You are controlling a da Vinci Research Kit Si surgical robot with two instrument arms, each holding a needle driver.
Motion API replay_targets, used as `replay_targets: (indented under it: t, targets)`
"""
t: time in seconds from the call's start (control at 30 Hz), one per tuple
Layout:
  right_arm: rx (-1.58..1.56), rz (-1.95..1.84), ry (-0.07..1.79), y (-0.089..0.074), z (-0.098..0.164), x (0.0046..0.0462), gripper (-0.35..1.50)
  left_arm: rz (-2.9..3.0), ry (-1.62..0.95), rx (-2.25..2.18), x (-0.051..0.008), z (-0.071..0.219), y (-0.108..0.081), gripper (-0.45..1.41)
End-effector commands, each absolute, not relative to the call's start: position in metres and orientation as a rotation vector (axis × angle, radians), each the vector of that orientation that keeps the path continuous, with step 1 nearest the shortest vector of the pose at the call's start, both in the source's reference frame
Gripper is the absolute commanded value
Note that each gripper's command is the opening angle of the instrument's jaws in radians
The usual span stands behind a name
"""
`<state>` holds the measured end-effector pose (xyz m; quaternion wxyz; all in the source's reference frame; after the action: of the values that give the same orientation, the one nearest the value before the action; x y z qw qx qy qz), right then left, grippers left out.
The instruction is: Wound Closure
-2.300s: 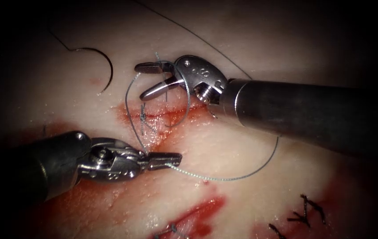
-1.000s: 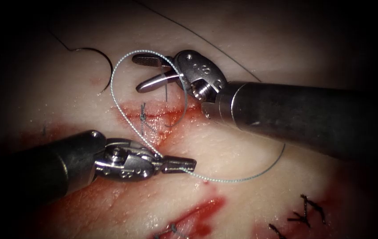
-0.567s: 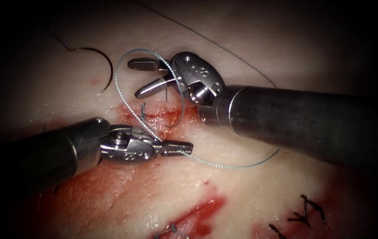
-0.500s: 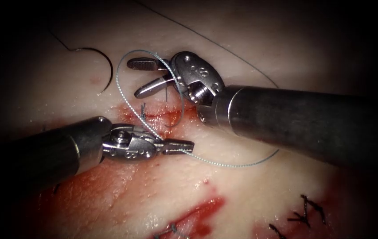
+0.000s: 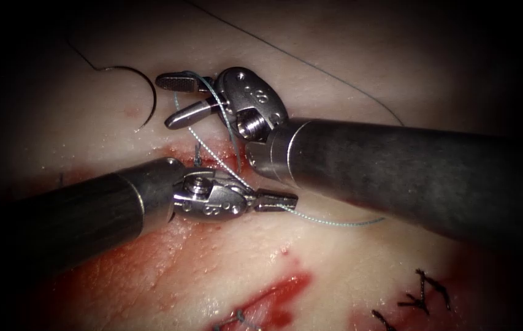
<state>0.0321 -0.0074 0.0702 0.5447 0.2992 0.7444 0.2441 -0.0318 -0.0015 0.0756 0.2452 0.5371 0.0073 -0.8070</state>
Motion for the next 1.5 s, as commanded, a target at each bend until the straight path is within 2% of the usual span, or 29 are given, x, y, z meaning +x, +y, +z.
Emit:
replay_targets:
  t: [0.03, 0.23, 0.33, 0.73, 1.03, 1.2, 1.5]
  targets:
    - [0.707, 0.59, 1.77, -0.007, 0.07, 0.0332, 1.4, -2.199, 0.02, 1.46, -0.0326, 0.076, -0.001, -0.45]
    - [0.545, 0.598, 1.752, -0.006, 0.071, 0.0332, 1.41, -2.197, 0.048, 1.445, -0.0333, 0.074, -0.003, -0.45]
    - [0.462, 0.58, 1.668, -0.005, 0.071, 0.0329, 1.48, -2.199, 0.042, 1.432, -0.0332, 0.073, -0.003, -0.45]
    - [0.382, 0.452, 1.43, -0.006, 0.074, 0.0313, 1.46, -2.203, -0.002, 1.372, -0.0317, 0.069, -0.006, -0.45]
    - [0.375, 0.42, 1.342, -0.007, 0.075, 0.0306, 1.46, -2.195, -0.148, 1.278, -0.0312, 0.066, -0.005, -0.45]
    - [0.422, 0.349, 1.28, -0.008, 0.075, 0.0298, 1.46, -2.179, -0.342, 1.216, -0.0293, 0.064, -0.003, -0.45]
    - [0.511, 0.232, 1.227, -0.011, 0.075, 0.0297, 1.45, -2.135, -0.456, 1.159, -0.027, 0.061, -0.002, -0.45]
